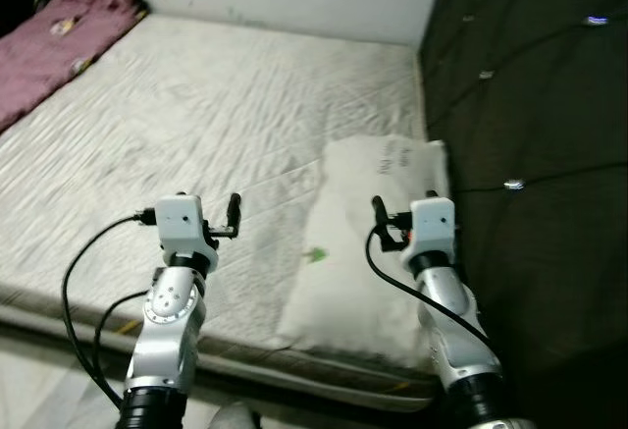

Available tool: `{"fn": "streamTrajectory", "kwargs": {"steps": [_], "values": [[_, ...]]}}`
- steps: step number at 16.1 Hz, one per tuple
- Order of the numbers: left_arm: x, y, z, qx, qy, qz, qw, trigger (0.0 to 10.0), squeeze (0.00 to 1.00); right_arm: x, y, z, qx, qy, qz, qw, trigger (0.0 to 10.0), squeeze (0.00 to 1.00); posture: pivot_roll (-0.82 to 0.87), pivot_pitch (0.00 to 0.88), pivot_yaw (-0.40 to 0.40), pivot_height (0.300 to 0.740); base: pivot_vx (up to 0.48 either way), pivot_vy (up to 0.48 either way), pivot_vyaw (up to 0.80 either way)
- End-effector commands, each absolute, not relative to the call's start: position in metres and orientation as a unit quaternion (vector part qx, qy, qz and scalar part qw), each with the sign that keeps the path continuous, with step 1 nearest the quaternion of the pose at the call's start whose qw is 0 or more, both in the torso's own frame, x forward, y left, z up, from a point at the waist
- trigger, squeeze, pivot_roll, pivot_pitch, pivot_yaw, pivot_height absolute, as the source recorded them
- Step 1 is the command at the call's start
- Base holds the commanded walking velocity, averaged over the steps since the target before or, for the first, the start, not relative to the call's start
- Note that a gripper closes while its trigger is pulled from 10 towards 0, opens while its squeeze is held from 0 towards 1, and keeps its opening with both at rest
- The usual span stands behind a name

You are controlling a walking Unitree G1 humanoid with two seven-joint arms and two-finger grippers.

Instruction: Clean up the room

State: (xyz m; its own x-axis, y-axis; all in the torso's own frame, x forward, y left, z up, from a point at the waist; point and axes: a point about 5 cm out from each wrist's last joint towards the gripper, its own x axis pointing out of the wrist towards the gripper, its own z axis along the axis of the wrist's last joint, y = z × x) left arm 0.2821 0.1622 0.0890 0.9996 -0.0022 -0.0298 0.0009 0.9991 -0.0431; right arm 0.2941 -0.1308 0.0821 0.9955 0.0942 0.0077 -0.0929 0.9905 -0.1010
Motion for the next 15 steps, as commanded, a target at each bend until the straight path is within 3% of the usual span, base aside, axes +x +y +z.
{"fn": "streamTrajectory", "kwargs": {"steps": [1,12,15], "values": [[0.2836,0.1636,0.0882,-0.020,0.022,0.005,1.000,10.0,0.00,0.2965,-0.1288,0.0879,-0.055,-0.018,0.053,0.997,10.0,0.00,0.05,0.000,0.009,0.740,0.000,0.480,0.00],[0.2846,0.1653,0.0920,-0.018,0.018,0.015,1.000,10.0,0.00,0.2988,-0.1299,0.0942,-0.063,-0.027,0.053,0.996,10.0,0.00,0.05,0.000,0.007,0.740,0.000,0.480,0.00],[0.2853,0.1642,0.0900,-0.018,0.021,0.013,1.000,10.0,0.00,0.2997,-0.1320,0.0914,-0.057,-0.017,0.050,0.997,10.0,0.00,0.05,0.000,-0.002,0.740,0.000,0.480,-0.80]]}}
